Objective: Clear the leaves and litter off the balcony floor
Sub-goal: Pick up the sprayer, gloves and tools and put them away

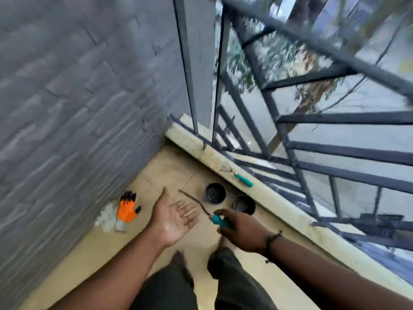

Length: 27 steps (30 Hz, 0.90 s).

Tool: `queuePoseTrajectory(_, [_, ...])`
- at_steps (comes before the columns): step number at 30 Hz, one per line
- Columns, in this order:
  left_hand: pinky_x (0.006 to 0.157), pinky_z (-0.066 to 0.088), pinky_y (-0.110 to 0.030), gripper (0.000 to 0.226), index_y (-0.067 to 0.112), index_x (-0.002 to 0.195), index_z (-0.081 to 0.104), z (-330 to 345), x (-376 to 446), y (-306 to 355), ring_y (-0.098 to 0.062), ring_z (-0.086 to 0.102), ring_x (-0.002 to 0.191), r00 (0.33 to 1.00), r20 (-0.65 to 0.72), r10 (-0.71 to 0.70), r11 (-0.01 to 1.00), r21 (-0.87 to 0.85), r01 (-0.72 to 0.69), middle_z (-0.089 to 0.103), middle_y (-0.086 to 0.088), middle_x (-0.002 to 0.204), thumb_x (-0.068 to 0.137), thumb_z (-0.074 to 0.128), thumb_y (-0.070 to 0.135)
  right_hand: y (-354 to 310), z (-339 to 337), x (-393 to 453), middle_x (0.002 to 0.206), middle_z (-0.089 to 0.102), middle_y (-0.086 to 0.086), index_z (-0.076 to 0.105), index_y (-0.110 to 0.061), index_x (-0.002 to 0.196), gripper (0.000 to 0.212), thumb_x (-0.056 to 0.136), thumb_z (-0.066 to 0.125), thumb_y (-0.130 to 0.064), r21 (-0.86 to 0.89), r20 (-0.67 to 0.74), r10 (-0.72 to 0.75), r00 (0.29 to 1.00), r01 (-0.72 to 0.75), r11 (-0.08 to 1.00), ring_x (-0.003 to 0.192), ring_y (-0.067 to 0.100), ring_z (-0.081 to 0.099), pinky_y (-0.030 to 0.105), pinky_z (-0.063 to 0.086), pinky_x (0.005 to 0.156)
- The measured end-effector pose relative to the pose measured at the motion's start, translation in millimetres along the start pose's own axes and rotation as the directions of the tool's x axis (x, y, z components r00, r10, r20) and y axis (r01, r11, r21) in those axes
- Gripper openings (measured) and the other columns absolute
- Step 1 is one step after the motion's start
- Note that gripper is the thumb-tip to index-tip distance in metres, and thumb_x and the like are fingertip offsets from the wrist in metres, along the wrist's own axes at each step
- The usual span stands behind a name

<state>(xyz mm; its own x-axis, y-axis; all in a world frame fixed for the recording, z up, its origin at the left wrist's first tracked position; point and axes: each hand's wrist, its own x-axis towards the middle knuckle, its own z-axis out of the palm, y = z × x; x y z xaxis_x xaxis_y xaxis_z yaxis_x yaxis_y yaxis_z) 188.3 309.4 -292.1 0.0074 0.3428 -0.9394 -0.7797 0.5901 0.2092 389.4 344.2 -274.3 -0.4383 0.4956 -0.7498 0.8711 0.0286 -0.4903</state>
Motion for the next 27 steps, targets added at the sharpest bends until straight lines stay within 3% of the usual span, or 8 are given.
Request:
queuePoseTrajectory(3, [0.097, 0.042, -0.046, 0.074, 0.006, 0.123, 0.053, 3.2, -42.4, 32.2, -0.034, 0.054, 0.123, 0.991, 0.075, 0.111, 0.984, -0.146, -0.099, 0.056, -0.020, 0.134, 0.092, 0.036, 0.071, -29.9, -4.7, -55.4, 0.132, 0.060, -0.006, 0.038, -0.043, 0.143, 0.050, 0.096, 0.054, -0.042, -0.135, -0.116, -0.060, 0.991, 0.044, 0.990, 0.113, 0.016, 0.060, 0.032, 0.049, 0.096])
queuePoseTrajectory(5, [0.101, 0.039, -0.045, 0.073, 0.004, 0.125, 0.053, 6.3, -75.0, 39.5, -0.032, 0.054, 0.122, 0.978, 0.145, 0.148, 0.985, -0.115, -0.132, 0.061, -0.020, 0.124, 0.094, 0.036, 0.068, -50.7, 1.8, -92.2, 0.136, 0.057, -0.007, 0.035, -0.044, 0.145, 0.051, 0.096, 0.052, -0.043, -0.168, -0.234, -0.082, 0.969, 0.043, 0.985, 0.117, 0.017, 0.057, 0.030, 0.047, 0.096])
queuePoseTrajectory(10, [0.095, 0.041, -0.045, 0.076, 0.002, 0.123, 0.057, -8.5, -152.5, 37.7, -0.032, 0.061, 0.109, 0.941, 0.310, 0.137, 0.990, -0.016, -0.139, 0.065, -0.019, 0.121, 0.092, 0.037, 0.068, -76.1, 49.0, -171.6, 0.132, 0.057, -0.017, 0.036, -0.058, 0.138, 0.049, 0.093, 0.053, -0.050, -0.060, -0.487, -0.023, 0.873, -0.008, 0.998, 0.116, 0.009, 0.056, 0.024, 0.045, 0.087])
queuePoseTrajectory(16, [0.091, 0.042, -0.043, 0.072, -0.001, 0.117, 0.060, -18.1, -211.0, 8.3, -0.033, 0.070, 0.093, 0.908, 0.418, 0.031, 0.981, 0.162, -0.108, 0.072, -0.020, 0.104, 0.094, 0.036, 0.062, -81.0, 98.9, -251.1, 0.133, 0.056, -0.022, 0.040, -0.066, 0.130, 0.044, 0.090, 0.054, -0.058, 0.068, -0.632, 0.123, 0.765, -0.103, 0.992, 0.118, 0.005, 0.056, 0.022, 0.044, 0.089])
queuePoseTrajectory(19, [0.086, 0.048, -0.040, 0.061, -0.002, 0.109, 0.061, 5.1, -232.2, -21.7, -0.033, 0.074, 0.072, 0.875, 0.478, -0.073, 0.945, 0.314, -0.093, 0.073, -0.021, 0.096, 0.095, 0.044, 0.055, -67.5, 117.6, -300.7, 0.130, 0.056, -0.019, 0.038, -0.064, 0.134, 0.048, 0.087, 0.050, -0.064, 0.100, -0.726, 0.212, 0.654, -0.205, 0.974, 0.117, 0.006, 0.055, 0.023, 0.044, 0.087])
queuePoseTrajectory(21, [0.074, 0.058, -0.043, 0.045, -0.003, 0.104, 0.061, 20.9, -240.9, -43.2, -0.034, 0.074, 0.068, 0.845, 0.510, -0.160, 0.896, 0.434, -0.093, 0.073, -0.022, 0.092, 0.096, 0.049, 0.039, -56.4, 127.8, -329.5, 0.130, 0.057, -0.018, 0.040, -0.059, 0.135, 0.054, 0.083, 0.045, -0.069, 0.124, -0.763, 0.269, 0.588, -0.275, 0.953, 0.119, 0.006, 0.055, 0.024, 0.044, 0.088])
queuePoseTrajectory(23, [0.058, 0.060, -0.042, 0.027, -0.003, 0.101, 0.062, 39.6, -253.6, -73.9, -0.033, 0.073, 0.066, 0.807, 0.529, -0.263, 0.812, 0.572, -0.111, 0.073, -0.022, 0.091, 0.090, 0.053, 0.020, -44.9, 142.7, -364.4, 0.129, 0.058, -0.016, 0.048, -0.048, 0.135, 0.050, 0.087, 0.050, -0.063, 0.185, -0.802, 0.343, 0.489, -0.342, 0.921, 0.119, 0.007, 0.054, 0.023, 0.042, 0.088])
queuePoseTrajectory(27, [0.051, 0.060, -0.035, 0.020, -0.006, 0.093, 0.067, 71.6, -275.1, -146.8, -0.026, 0.072, 0.058, 0.732, 0.545, -0.409, 0.634, 0.747, -0.201, 0.074, -0.019, 0.082, 0.094, 0.048, -0.001, -23.5, 174.1, -432.9, 0.120, 0.064, -0.008, 0.060, -0.036, 0.125, 0.040, 0.089, 0.057, -0.053, 0.297, -0.845, 0.446, 0.296, -0.434, 0.850, 0.112, 0.016, 0.058, 0.031, 0.045, 0.084])
